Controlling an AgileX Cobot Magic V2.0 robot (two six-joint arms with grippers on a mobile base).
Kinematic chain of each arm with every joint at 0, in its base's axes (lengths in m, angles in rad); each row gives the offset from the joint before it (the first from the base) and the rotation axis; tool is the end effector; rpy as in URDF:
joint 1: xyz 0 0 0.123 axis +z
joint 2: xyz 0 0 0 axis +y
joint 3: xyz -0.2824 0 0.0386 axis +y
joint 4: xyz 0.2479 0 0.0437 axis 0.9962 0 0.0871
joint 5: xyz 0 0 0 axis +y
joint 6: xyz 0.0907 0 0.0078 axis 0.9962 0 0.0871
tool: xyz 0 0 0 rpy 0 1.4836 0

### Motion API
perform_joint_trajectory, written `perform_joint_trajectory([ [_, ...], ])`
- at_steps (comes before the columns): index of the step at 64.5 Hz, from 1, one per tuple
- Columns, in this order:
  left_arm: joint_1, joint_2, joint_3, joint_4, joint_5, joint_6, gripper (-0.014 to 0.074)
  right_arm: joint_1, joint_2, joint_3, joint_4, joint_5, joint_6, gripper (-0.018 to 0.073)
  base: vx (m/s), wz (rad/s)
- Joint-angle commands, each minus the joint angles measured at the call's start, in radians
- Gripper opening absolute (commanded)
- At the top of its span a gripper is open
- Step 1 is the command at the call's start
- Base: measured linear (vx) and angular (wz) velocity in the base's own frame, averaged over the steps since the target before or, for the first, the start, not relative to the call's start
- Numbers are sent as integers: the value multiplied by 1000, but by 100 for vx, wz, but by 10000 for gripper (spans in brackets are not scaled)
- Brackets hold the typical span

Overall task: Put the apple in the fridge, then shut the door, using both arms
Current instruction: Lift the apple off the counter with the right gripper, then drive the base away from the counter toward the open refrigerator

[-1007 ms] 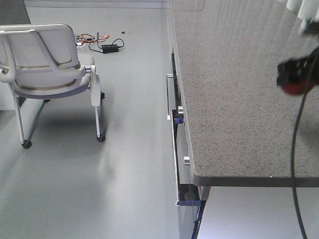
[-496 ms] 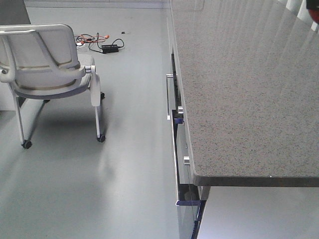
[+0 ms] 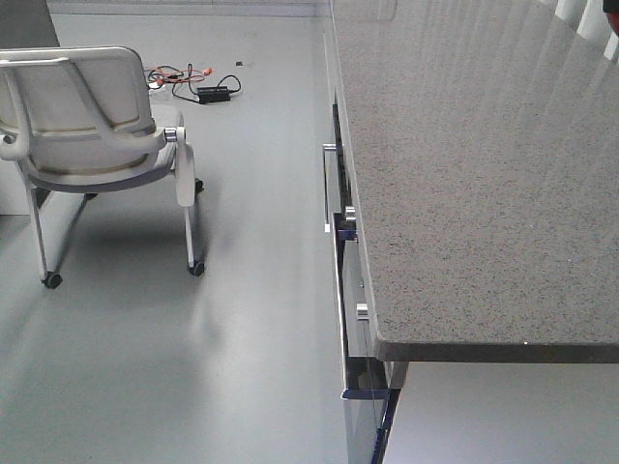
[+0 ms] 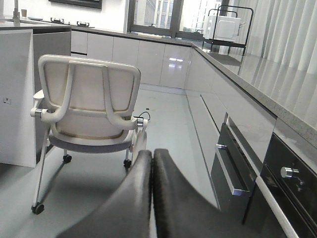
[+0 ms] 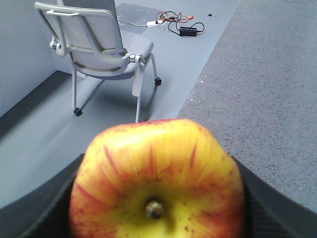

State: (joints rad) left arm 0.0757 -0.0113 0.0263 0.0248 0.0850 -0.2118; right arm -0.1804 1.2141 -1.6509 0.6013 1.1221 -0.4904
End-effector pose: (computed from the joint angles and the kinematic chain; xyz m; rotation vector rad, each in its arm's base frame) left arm 0.0566 0.0045 0.1971 -0.2092 1.5703 -0.0854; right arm 0.2166 0.0077 0.5067 -0.3391 1.9970 0.3178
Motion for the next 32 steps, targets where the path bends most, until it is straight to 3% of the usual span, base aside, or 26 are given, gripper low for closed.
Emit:
perform_joint_trajectory([
  [1, -6, -14, 28, -1, -73, -3, -6, -6, -19, -29, 39, -65, -12, 13, 0, 0],
  [32, -6, -14, 28, -1, -73, -3, -6, -6, -19, -29, 39, -65, -12, 13, 0, 0],
])
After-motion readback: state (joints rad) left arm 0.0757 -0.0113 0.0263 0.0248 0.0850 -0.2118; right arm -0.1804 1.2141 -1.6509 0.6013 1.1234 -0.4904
